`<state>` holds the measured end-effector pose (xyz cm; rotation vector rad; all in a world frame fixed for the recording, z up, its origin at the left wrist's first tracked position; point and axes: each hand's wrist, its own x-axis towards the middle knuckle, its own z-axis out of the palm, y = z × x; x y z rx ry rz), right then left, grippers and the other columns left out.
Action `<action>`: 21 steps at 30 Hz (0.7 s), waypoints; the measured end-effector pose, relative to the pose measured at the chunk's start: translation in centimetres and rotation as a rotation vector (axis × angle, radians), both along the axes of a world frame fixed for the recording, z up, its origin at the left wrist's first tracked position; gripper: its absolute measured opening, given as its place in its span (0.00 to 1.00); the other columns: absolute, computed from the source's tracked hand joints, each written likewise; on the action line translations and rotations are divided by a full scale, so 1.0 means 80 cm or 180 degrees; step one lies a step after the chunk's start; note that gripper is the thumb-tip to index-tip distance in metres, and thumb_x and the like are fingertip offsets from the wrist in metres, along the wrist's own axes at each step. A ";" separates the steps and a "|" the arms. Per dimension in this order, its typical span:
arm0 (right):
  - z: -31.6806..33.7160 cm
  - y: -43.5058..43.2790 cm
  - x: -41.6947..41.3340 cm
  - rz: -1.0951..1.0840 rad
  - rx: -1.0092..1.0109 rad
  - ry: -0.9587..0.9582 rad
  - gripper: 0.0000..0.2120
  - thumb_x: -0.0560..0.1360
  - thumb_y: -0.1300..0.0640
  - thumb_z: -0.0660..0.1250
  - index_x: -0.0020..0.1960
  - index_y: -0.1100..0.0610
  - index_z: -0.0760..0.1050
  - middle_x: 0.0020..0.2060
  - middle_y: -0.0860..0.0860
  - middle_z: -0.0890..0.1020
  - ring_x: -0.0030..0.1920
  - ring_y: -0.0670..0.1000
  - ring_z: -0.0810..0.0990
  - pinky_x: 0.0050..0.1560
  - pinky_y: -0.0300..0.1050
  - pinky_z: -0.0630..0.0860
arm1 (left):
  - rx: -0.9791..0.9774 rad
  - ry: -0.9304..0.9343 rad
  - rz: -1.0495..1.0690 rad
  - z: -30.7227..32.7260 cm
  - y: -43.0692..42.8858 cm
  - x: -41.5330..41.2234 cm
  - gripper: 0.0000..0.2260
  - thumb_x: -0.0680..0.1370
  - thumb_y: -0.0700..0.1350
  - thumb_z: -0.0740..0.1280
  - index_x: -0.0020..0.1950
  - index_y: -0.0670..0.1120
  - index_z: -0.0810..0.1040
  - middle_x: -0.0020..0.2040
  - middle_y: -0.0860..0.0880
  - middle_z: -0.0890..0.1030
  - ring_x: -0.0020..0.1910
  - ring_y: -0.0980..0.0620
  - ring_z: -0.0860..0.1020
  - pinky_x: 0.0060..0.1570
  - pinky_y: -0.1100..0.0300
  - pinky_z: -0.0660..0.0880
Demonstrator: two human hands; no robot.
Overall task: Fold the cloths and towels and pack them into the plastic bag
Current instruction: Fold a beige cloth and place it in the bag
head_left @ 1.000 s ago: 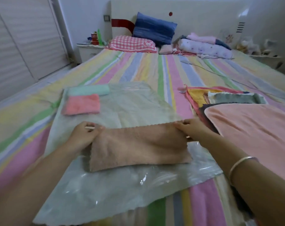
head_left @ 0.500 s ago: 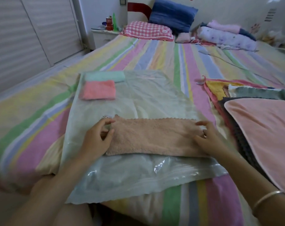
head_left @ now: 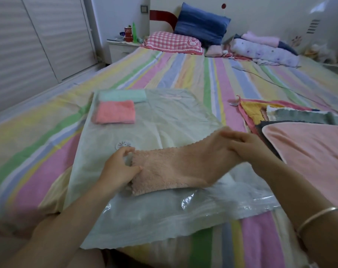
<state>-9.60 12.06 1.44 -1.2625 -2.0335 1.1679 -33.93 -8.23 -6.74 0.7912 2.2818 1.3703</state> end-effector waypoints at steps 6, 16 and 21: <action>0.048 -0.085 -0.097 0.1035 0.0263 -0.0016 0.19 0.74 0.63 0.65 0.64 0.52 0.78 0.42 0.46 0.81 0.40 0.44 0.80 0.41 0.30 0.75 | 0.0126 -0.0794 -0.0038 0.010 -0.007 0.002 0.23 0.69 0.36 0.77 0.60 0.47 0.74 0.56 0.49 0.77 0.46 0.45 0.81 0.37 0.51 0.79; -0.021 -0.164 -0.127 0.2137 0.0361 -0.0347 0.21 0.76 0.52 0.68 0.68 0.49 0.73 0.62 0.48 0.77 0.58 0.48 0.78 0.60 0.36 0.71 | 0.0145 -0.0553 -0.0124 0.004 -0.013 0.001 0.04 0.77 0.38 0.67 0.46 0.45 0.80 0.43 0.46 0.82 0.36 0.51 0.79 0.33 0.58 0.78; -0.029 -0.121 -0.090 0.0740 0.1237 -0.1096 0.16 0.77 0.49 0.62 0.64 0.46 0.72 0.60 0.46 0.74 0.57 0.50 0.76 0.57 0.48 0.74 | -0.0314 -0.0493 -0.0031 0.003 -0.015 -0.013 0.27 0.69 0.65 0.65 0.36 0.39 0.78 0.31 0.44 0.76 0.33 0.47 0.78 0.43 0.43 0.79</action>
